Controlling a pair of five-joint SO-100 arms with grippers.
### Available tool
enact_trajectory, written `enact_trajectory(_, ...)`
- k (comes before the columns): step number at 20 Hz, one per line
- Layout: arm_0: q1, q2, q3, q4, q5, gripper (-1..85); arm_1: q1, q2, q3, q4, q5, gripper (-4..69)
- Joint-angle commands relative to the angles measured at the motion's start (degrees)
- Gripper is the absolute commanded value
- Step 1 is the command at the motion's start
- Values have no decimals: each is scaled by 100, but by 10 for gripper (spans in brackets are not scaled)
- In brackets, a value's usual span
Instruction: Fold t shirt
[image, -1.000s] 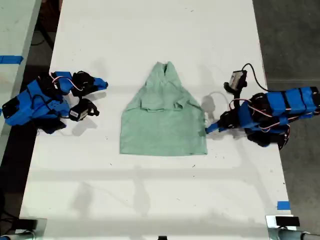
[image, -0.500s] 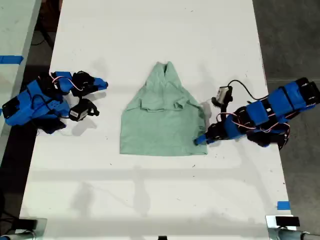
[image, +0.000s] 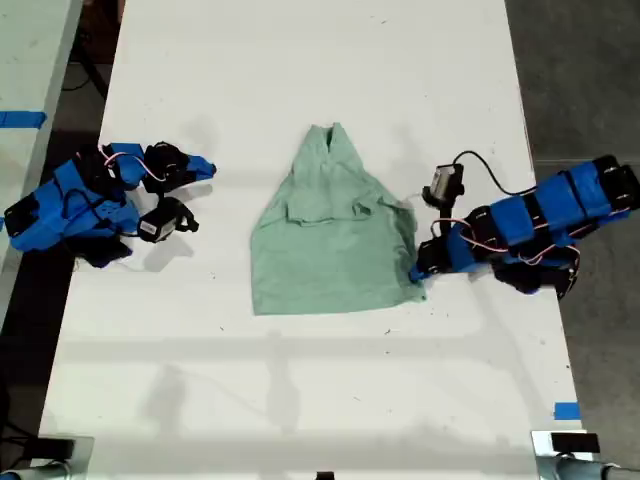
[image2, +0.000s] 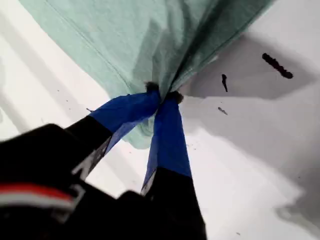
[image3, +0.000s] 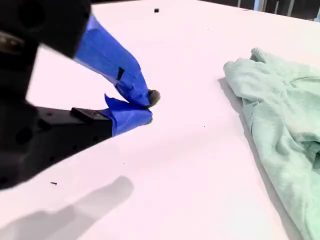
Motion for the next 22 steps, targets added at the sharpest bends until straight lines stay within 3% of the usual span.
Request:
enact_trajectory(1, -53, 35, 229, -79, 26, -3, 202, 70, -1151, 844, -422, 8)
enact_trajectory(7, -62, 35, 229, -79, 26, -3, 264, -2206, -4359, 1345, -1635, 8)
enact_trajectory(11, -62, 35, 229, -79, 26, -3, 211, -6214, -9773, 3059, -2716, 8)
enact_trajectory(12, -62, 35, 229, -79, 26, -3, 176, -7110, -10881, 3252, -2944, 8)
enact_trajectory(13, -62, 35, 229, -79, 26, -3, 158, -7330, -10740, 3006, -2918, 8)
enact_trajectory(15, -62, 35, 229, -79, 26, -3, 158, -7638, -10661, 3182, -2856, 14)
enact_trajectory(18, -70, 35, 229, -79, 26, -3, 9, -7550, -10661, 3103, -3041, 221)
enact_trajectory(19, -70, 35, 229, -70, 26, -3, -18, -7462, -10661, 3103, -3076, 251)
enact_trajectory(22, -70, 35, 229, -70, 26, -3, -88, -7031, -10626, 3322, -3032, 251)
